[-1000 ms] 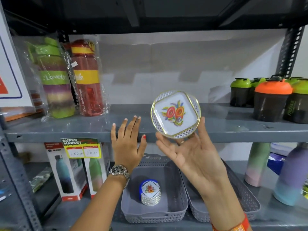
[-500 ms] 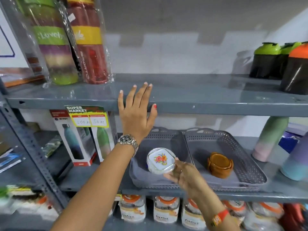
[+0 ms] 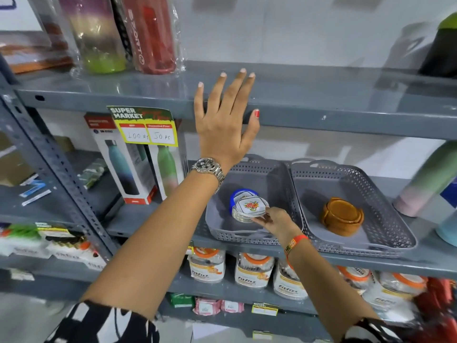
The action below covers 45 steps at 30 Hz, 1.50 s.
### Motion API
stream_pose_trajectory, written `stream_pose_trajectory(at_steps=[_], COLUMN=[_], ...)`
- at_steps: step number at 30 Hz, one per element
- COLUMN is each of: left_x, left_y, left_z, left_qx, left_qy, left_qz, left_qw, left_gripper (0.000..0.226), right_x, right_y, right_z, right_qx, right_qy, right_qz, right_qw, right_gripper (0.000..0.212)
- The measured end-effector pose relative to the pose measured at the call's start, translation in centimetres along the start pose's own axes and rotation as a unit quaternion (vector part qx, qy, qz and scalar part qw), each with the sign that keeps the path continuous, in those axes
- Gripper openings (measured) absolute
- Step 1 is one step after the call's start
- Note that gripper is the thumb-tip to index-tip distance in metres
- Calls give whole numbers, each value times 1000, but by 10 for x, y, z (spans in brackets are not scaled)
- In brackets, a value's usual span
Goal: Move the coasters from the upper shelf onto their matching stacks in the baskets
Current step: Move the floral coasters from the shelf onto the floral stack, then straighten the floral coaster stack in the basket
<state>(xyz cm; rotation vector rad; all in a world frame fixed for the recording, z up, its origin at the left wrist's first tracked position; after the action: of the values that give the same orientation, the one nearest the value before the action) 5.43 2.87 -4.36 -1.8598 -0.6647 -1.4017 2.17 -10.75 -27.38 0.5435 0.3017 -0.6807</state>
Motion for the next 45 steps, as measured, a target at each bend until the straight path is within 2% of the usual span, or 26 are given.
stream_pose_trajectory(at_steps=[3,5,11,13,14,15,17,18,19,21,22,27,30,32,34,35,36,37,38,39,41,42,43,44,45], left_x=[0,0,0,0,0,-1,-1,-1,-1,-1,-1,1,-17,-54,-97,-114,-129,-142,-150,-158,-170,-176,-180,-182,-183], left_y=[1,2,3,2,2,2,2,2,2,1,2,-2,-7,-6,7,17,29,41,52,64,83,90,95,97,99], left_z=[0,0,0,0,0,1,0,0,1,1,1,-1,2,7,17,23,29,35,39,43,47,46,44,43,42], left_qx=[-1,0,3,0,-4,-7,-7,-7,-7,-8,-9,-24,-87,-128,-157,-166,-174,-189,-210,-232,-277,-303,-326,-337,-342], left_qy=[-1,-1,0,0,-1,-2,-2,-3,-5,-9,-10,-15,-26,-17,-67,-128,-210,-302,-402,-507,-680,-729,-755,-767,-770], left_qz=[-4,-5,-7,-8,-6,-3,0,2,2,5,8,16,-38,-61,1,60,127,192,242,280,354,380,392,397,397], left_qw=[1000,1000,1000,1000,1000,1000,1000,1000,1000,1000,1000,999,995,990,985,976,954,914,858,782,580,482,412,376,363], left_gripper=[50,50,51,51,51,51,51,51,50,50,50,52,52,47,44,43,44,47,50,51,56,60,65,68,69], right_x=[9,14,19,20,24,26,23,27,25,16,17,18,23,30,42,48,53,56,59,64,68,67,64,63,66], right_y=[0,-2,-10,-14,-13,-13,-13,-17,-16,-11,-12,-12,-15,-17,-21,-22,-21,-20,-18,-15,-9,-6,-4,-1,1], right_z=[-2,-4,-8,-11,-12,-13,-13,-14,-12,-6,-7,-4,-2,-1,3,4,8,11,13,15,19,21,24,26,27], right_qx=[22,-6,2,26,20,26,72,62,46,36,34,-6,-22,-34,-78,-110,-151,-203,-258,-323,-458,-513,-549,-573,-591], right_qy=[-1,-2,-32,-62,-69,-58,-49,-37,-35,-42,-45,-6,-15,-37,-59,-67,-77,-93,-104,-116,-122,-129,-137,-146,-158], right_qz=[-30,-57,-116,-89,-37,-19,-69,-98,-106,-82,-68,-100,-95,-90,-90,-84,-72,-49,-17,22,113,156,190,216,234], right_qw=[999,998,993,994,997,998,994,993,993,995,996,995,995,995,991,988,983,974,960,939,873,834,802,777,755], right_gripper=[17,7,18,8,19,24,15,29,33,9,10,8,15,11,12,14,15,16,21,37,77,88,93,95,97])
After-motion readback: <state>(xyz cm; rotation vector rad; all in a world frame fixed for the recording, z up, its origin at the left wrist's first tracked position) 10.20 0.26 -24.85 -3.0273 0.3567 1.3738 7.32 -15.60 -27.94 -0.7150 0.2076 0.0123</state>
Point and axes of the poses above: each hand's wrist, its own x-axis towards the middle knuckle, its own y-axis out of the palm, z = x × y, the point moved 3 cm from there along x, towards the middle knuckle, and after that the axes turned 13 degrees about -y, right-handed, at the moved point
